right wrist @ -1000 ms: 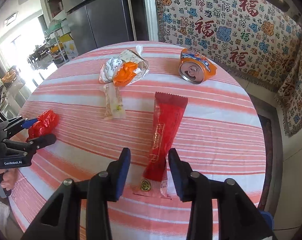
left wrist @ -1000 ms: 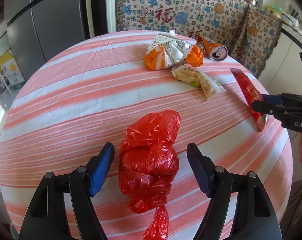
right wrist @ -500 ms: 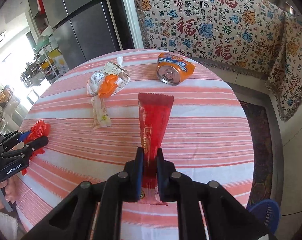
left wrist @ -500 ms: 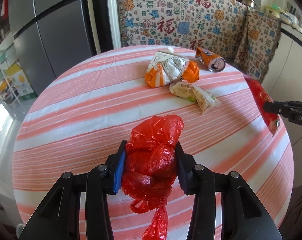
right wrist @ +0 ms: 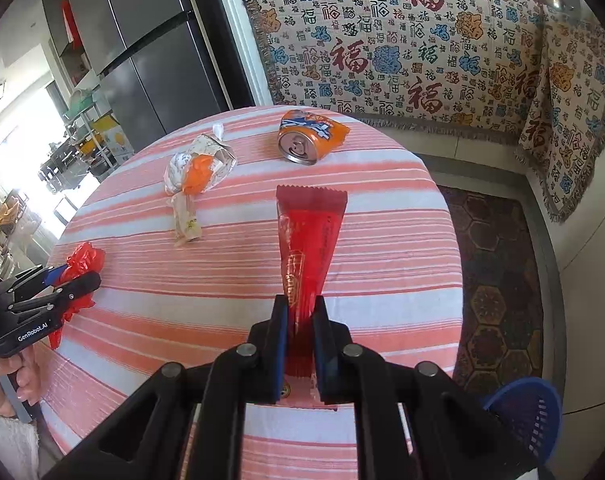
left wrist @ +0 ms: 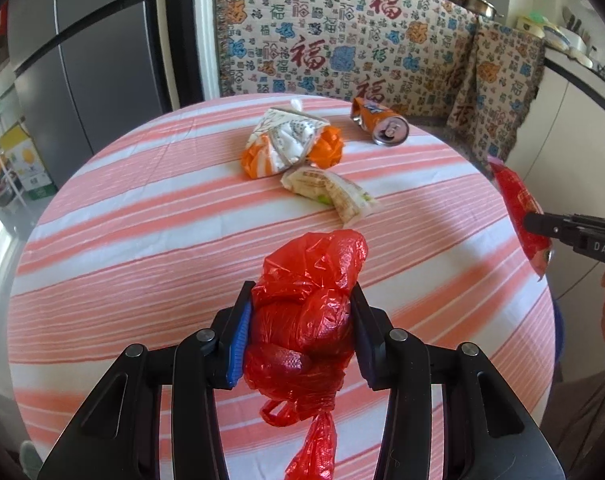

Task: Collect trash
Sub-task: 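Carry the plastic bag and wrapper to the blue wastebasket and release both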

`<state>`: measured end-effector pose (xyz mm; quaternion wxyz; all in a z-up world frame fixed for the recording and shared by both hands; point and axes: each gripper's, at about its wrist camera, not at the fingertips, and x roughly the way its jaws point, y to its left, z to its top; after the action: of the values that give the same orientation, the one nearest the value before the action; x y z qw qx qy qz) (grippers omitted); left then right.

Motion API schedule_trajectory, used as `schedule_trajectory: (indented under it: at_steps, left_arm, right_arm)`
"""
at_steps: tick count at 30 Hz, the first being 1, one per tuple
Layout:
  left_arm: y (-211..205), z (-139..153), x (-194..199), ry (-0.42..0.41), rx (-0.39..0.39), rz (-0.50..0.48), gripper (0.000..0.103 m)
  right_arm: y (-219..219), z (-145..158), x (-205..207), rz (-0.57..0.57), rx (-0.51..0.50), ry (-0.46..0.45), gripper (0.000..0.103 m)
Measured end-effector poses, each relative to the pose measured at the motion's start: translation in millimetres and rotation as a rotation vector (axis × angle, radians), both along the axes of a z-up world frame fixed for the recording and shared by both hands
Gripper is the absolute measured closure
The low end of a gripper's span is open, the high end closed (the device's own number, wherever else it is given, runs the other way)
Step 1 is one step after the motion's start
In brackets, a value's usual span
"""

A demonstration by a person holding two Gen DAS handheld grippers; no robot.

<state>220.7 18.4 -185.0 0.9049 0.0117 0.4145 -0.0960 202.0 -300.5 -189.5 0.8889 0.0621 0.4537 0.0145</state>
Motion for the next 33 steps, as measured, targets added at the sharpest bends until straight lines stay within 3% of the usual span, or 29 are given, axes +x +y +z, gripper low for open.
schedule_trajectory:
  at_steps: [8, 15, 21, 28, 33]
  left_arm:
    - [-82, 13, -10, 0.019, -0.081, -0.128, 0.058]
    - [-194, 15, -23, 0.050, -0.123, -0.297, 0.058]
    - [-291, 5, -38, 0.096, -0.133, -0.426, 0.058]
    - [-375, -6, -48, 0.132, -0.139, -0.527, 0.058]
    - [-407, -14, -48, 0.157, -0.150, -0.560, 0.058]
  right_arm:
    - [-61, 16, -41, -0.112, 0.009, -0.026, 0.091]
    - [-140, 17, -103, -0.287, -0.006, -0.019, 0.091]
    - [-205, -1, -161, -0.429, -0.010, 0.030, 0.092]
    - [-240, -11, -194, -0.485, 0.001, 0.050, 0.092]
    - [-252, -16, -206, -0.501, 0.001, 0.065, 0.092]
